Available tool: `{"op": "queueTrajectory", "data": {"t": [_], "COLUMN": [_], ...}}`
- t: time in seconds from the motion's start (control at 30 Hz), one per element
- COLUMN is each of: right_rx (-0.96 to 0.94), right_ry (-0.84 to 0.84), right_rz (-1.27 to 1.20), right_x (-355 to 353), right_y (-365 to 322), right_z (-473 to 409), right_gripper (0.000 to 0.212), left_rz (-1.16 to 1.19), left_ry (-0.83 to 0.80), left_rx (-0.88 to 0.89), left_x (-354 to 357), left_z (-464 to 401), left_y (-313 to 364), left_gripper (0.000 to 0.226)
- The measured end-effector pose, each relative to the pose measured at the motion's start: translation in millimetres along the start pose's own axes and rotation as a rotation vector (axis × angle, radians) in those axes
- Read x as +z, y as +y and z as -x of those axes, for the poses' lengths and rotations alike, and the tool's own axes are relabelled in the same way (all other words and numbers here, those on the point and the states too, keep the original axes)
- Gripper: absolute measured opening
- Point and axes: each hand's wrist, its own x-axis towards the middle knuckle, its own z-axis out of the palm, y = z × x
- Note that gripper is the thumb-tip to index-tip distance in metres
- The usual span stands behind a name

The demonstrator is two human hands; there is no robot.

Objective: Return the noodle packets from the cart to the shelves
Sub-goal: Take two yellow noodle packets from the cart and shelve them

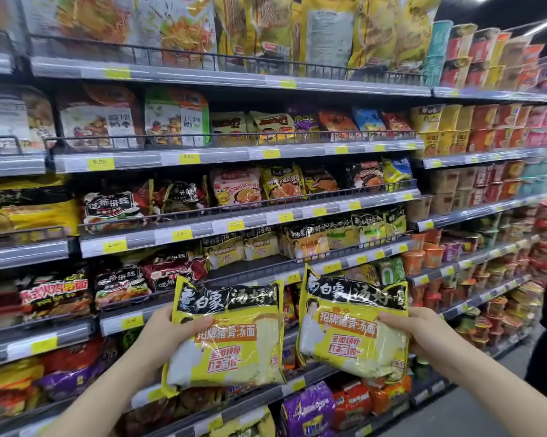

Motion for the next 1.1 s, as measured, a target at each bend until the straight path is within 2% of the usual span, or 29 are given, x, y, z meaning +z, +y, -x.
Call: {"op": "queueTrajectory", "data": {"t": [0.07,0.17,0.2,0.3,0.4,0.53,0.7,0.83,0.87,0.97,1.03,1.1], "right_rx": [-0.001,-0.015,-0.017,-0.038,-0.056,-0.055,-0.034,-0.020,-0.012,0.001,-0.014,-0.034], "right_ry": [-0.005,-0.028,-0.041,-0.082,-0.125,-0.162,-0.179,-0.202,-0.201,-0.223,-0.278,-0.314], "right_rz": [0.010,0.022,0.033,0.028,0.053,0.023,0.040,0.081,0.072,0.073,0.083,0.095], "right_x": [1.3,5.0,7.2,22.0,34.8,46.2,59.6,69.1,72.0,79.6,85.4,94.7], "right_y": [-2.7,-11.8,-16.5,-39.0,-49.3,-46.9,-40.9,-37.4,-35.9,-27.9,-17.0,-7.6], "right_z": [-29.4,-85.6,-105.0,-147.4,-188.6,-235.8,-275.2,-300.0,-305.3,-324.6,-339.5,-352.0], "right_gripper": [0.042,0.076,0.078,0.037,0.020,0.025,0.020,0.019,0.018,0.026,0.036,0.036], "left_rz": [-0.022,0.001,-0.006,-0.010,-0.008,-0.011,-0.020,0.011,0.005,-0.010,-0.013,-0.012], "left_ry": [0.008,0.017,0.029,0.069,0.083,0.121,0.137,0.139,0.150,0.221,0.267,0.283], "left_rx": [0.009,0.033,0.037,0.041,0.014,-0.017,-0.040,-0.048,-0.040,-0.007,0.009,0.020], "left_x": [3.2,4.5,3.9,0.9,-5.8,-13.6,-18.6,-22.5,-23.5,-23.5,-24.7,-26.7], "left_z": [-22.3,-62.9,-77.7,-115.0,-149.5,-185.5,-212.8,-227.5,-232.3,-246.7,-256.9,-267.4], "left_y": [0.6,1.3,1.2,3.9,3.3,-2.7,-13.9,-20.0,-23.5,-35.4,-48.5,-62.7], "left_gripper": [0.051,0.058,0.053,0.024,0.036,0.037,0.035,0.052,0.050,0.025,0.021,0.021]}}
